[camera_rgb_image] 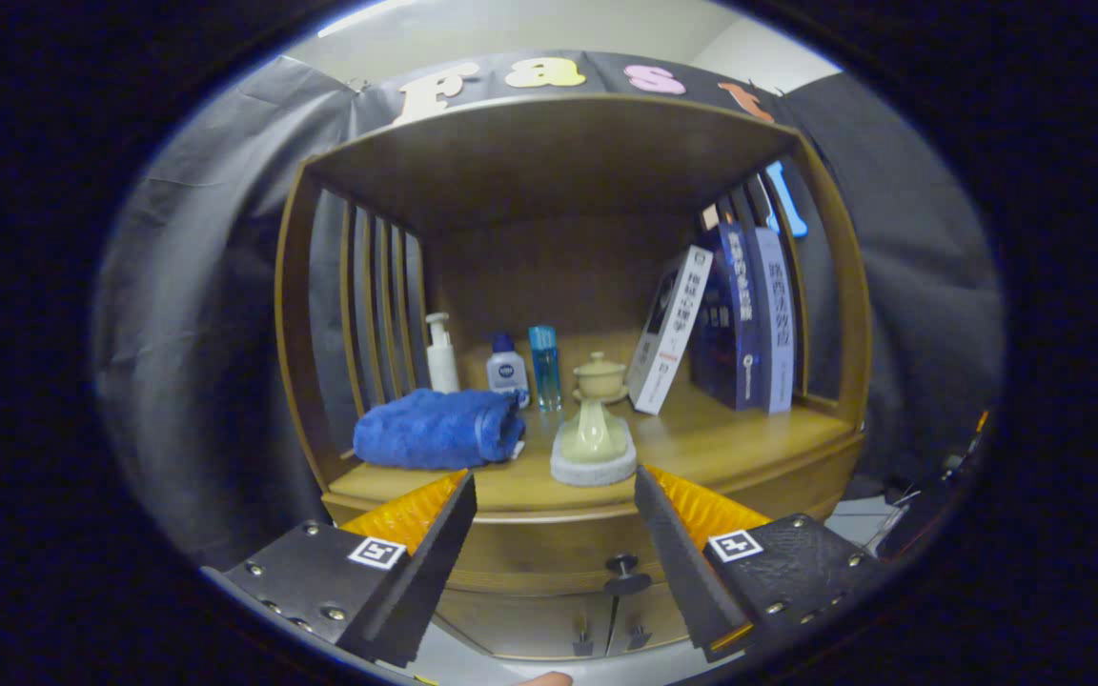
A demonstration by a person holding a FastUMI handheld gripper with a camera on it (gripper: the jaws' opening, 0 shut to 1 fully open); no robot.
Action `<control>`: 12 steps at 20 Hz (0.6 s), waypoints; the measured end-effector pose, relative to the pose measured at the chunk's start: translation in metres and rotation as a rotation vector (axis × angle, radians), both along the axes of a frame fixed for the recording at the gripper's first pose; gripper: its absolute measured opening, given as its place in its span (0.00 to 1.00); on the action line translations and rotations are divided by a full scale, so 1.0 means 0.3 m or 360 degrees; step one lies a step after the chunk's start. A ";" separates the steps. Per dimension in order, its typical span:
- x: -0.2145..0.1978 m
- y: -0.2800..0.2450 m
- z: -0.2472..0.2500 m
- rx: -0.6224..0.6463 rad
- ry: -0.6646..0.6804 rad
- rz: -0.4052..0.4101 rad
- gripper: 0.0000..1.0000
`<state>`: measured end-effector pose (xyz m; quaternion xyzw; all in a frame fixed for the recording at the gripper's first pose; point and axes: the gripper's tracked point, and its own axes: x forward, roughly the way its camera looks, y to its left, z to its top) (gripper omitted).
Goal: Pull open the drawer, take out the items inside it, and place them on the countertop above the cabinet.
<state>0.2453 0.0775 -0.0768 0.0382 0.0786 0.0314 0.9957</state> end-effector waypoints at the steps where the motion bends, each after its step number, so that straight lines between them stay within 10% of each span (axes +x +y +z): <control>1: -0.015 -0.002 0.054 -0.0023 -0.0038 -0.0007 0.99; 12: -0.252 -0.135 0.451 -0.0175 -0.0302 -0.0217 0.99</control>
